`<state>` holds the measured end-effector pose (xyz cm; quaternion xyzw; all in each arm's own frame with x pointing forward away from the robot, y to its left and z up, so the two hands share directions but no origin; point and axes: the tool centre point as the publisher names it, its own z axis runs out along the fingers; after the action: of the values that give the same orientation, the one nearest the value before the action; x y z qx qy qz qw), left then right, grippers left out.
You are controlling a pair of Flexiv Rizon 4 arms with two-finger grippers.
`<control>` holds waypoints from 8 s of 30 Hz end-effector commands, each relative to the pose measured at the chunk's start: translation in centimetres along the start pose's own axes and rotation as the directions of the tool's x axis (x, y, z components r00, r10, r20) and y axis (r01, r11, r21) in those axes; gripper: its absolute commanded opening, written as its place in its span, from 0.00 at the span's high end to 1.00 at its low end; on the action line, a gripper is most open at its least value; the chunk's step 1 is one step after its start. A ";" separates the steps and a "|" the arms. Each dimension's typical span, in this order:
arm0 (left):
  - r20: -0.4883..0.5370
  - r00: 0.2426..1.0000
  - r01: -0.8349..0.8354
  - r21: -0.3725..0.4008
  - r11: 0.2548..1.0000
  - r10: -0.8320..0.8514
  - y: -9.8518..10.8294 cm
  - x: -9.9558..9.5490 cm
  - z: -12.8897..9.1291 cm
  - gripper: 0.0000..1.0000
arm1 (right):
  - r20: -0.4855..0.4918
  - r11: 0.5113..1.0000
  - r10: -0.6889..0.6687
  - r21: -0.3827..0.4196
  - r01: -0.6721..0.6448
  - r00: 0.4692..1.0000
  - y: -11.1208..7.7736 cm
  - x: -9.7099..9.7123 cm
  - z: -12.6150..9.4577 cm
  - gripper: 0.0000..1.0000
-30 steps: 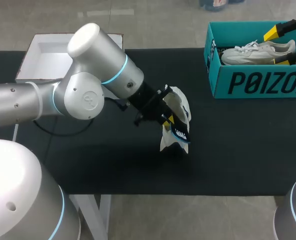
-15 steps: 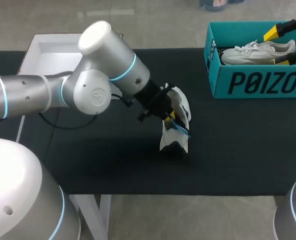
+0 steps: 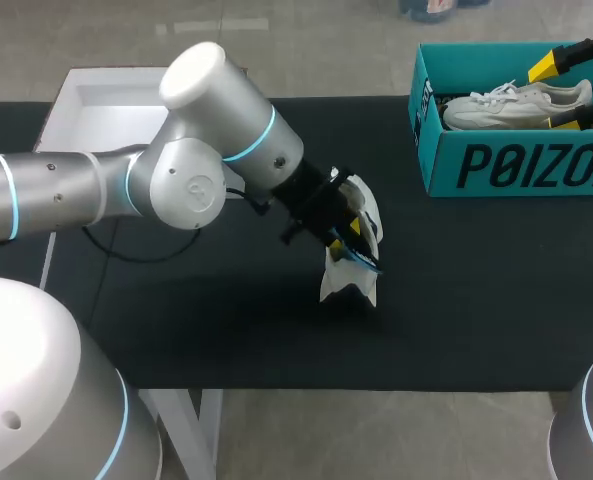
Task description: Take the shoe out of the shoebox, open the shoe tongue, remove and reinsert the insole, then place the shoe into the shoebox
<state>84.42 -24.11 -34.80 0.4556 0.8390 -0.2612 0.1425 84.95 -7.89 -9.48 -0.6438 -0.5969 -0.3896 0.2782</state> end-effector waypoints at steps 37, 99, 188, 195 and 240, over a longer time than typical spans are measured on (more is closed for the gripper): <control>0.041 0.999 0.036 -0.185 0.982 -0.029 3.8 0.0 1.7 1.00 | 0.004 1.000 0.001 0.001 -0.002 1.000 0.1 0.0 0.0 0.00; 0.073 0.997 -0.010 -0.137 0.991 0.020 0.1 1.3 0.0 1.00 | 0.004 1.000 0.001 0.001 -0.002 1.000 0.1 0.0 0.0 0.00; -0.418 0.870 -0.259 0.062 0.964 0.261 -0.8 2.9 6.0 1.00 | 0.004 1.000 0.001 0.001 -0.002 1.000 0.1 0.0 0.0 0.00; -0.477 0.825 -0.269 0.138 0.953 0.302 -1.2 2.9 5.3 1.00 | 0.004 1.000 0.001 0.001 -0.002 1.000 0.1 0.0 0.0 0.00; -0.507 0.749 -0.433 0.114 0.894 0.427 0.8 0.7 2.8 1.00 | 0.004 1.000 0.001 0.001 -0.002 1.000 0.1 0.0 0.0 0.00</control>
<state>84.63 -24.33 -37.72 0.6860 0.7214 -0.0909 -0.0270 84.94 -7.90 -9.48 -0.6438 -0.5970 -0.3894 0.2782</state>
